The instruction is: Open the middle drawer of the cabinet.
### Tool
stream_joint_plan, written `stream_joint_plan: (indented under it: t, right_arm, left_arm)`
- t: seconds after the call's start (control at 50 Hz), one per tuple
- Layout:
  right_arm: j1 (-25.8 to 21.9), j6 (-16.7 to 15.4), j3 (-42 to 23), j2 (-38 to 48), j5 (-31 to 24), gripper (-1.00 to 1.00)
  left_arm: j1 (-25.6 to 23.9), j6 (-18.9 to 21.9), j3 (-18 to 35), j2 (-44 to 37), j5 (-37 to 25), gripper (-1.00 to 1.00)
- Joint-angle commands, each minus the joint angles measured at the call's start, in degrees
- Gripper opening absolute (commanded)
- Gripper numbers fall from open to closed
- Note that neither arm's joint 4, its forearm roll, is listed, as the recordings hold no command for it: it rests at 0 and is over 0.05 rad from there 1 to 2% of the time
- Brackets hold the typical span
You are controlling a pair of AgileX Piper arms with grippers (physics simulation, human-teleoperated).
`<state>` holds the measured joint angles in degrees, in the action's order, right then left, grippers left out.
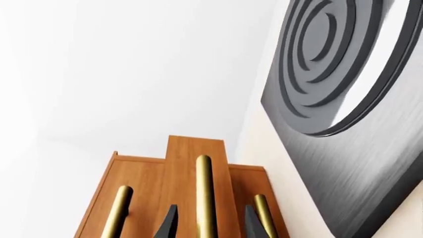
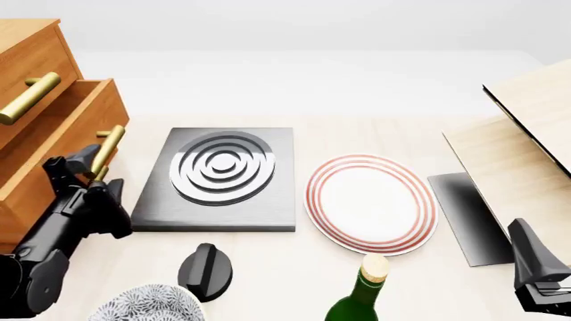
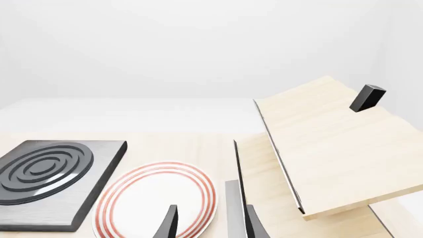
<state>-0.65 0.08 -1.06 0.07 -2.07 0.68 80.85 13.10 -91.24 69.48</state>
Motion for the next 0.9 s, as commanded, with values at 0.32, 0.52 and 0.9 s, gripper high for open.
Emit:
stream_joint_plan:
  t: [0.32, 0.52, 0.9]
  right_arm:
    - [0.3, 0.0, 0.4, 0.1, 0.7, 1.00]
    - [0.3, 0.0, 0.4, 0.1, 0.7, 1.00]
    - [0.3, 0.0, 0.4, 0.1, 0.7, 1.00]
  left_arm:
    - [-3.0, -0.3, -2.6, 2.9, 0.4, 1.00]
    - [-4.5, -0.5, -4.6, 5.4, 0.4, 1.00]
    - [-8.4, -2.0, -10.1, 12.4, 0.4, 1.00]
